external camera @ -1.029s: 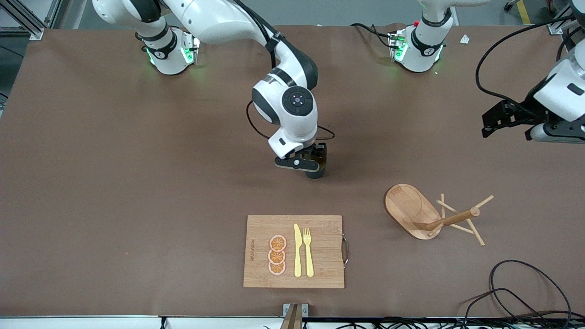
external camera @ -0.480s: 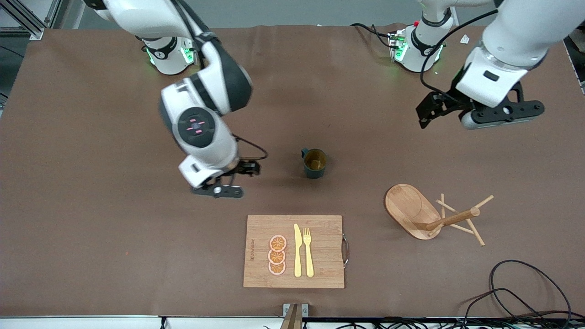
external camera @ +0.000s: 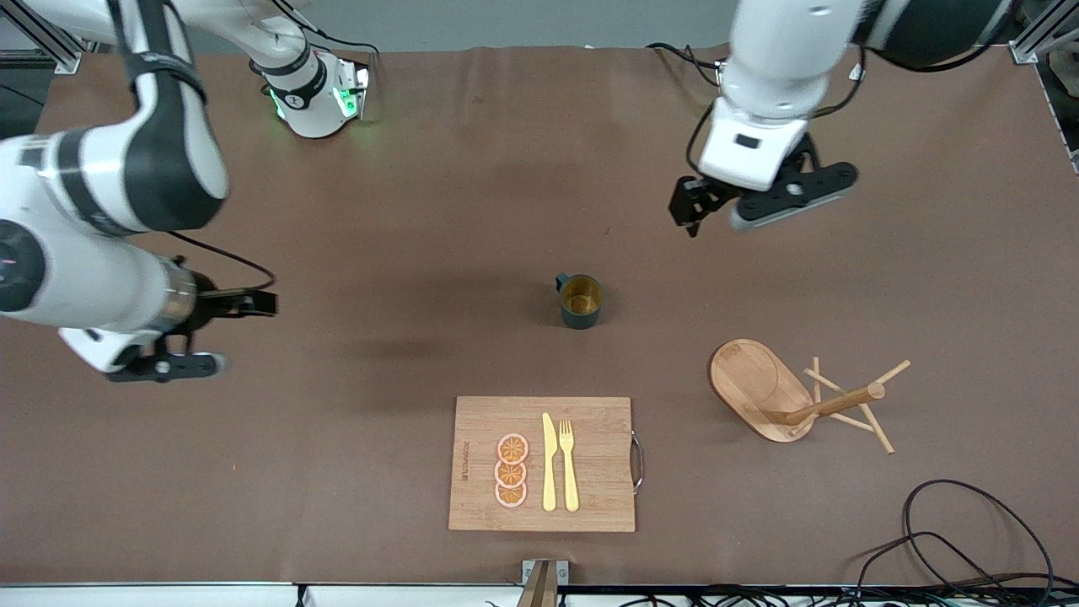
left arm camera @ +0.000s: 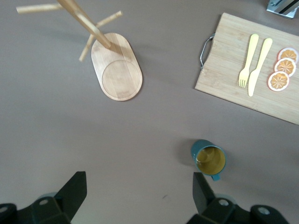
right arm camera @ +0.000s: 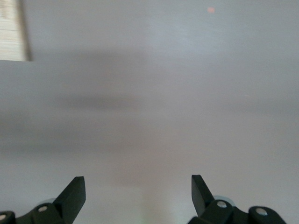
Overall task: Pass cup and hang on rack
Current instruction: 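Set the mug down, open the right gripper while the left gripper approaches, then lower the left gripper onto the mug handle and grasp it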
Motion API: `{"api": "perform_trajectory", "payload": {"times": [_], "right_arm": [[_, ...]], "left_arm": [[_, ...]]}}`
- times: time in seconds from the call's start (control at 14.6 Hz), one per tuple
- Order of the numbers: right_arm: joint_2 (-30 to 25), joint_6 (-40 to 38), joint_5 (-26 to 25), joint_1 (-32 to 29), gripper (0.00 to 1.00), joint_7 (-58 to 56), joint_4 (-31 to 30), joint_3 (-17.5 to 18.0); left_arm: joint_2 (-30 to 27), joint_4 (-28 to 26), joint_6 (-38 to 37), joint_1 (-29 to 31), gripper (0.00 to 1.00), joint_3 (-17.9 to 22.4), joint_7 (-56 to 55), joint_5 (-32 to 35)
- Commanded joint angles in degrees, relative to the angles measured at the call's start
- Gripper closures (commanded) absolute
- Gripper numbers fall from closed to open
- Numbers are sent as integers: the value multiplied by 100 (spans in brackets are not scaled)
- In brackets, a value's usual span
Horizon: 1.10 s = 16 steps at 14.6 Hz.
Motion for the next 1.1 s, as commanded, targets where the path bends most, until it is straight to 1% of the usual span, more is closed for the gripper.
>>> {"api": "perform_trajectory", "payload": {"times": [0.0,0.21,0.34,0.48,0.62,0.69,0.89,1.03], "right_arm": [[-542,-68,-108,-570,0,-199,-548,152],[-666,-235,-125,-940,0,-303,-504,152],[-666,-253,-143,-1169,0,-707,-417,152],[-657,-262,-117,-1397,0,-823,-399,160],[-613,-245,-152,-1450,0,-788,-355,160],[-604,-253,-152,-1451,0,-779,-215,160],[-587,-236,-143,-1451,0,-779,-170,160],[-587,-253,-126,-1390,0,-744,-179,160]], "left_arm": [[411,202,100,-576,0,4,-944,495],[842,272,135,-1279,0,4,-1921,1180],[1228,351,197,-1710,0,4,-2614,1654],[1650,404,215,-2062,0,4,-3266,2207],[2011,413,215,-2432,0,30,-3854,2692],[2160,413,215,-2520,0,22,-4136,2929],[2696,413,206,-2871,0,74,-4577,3562],[3109,518,215,-3039,0,162,-5077,3897]]}}
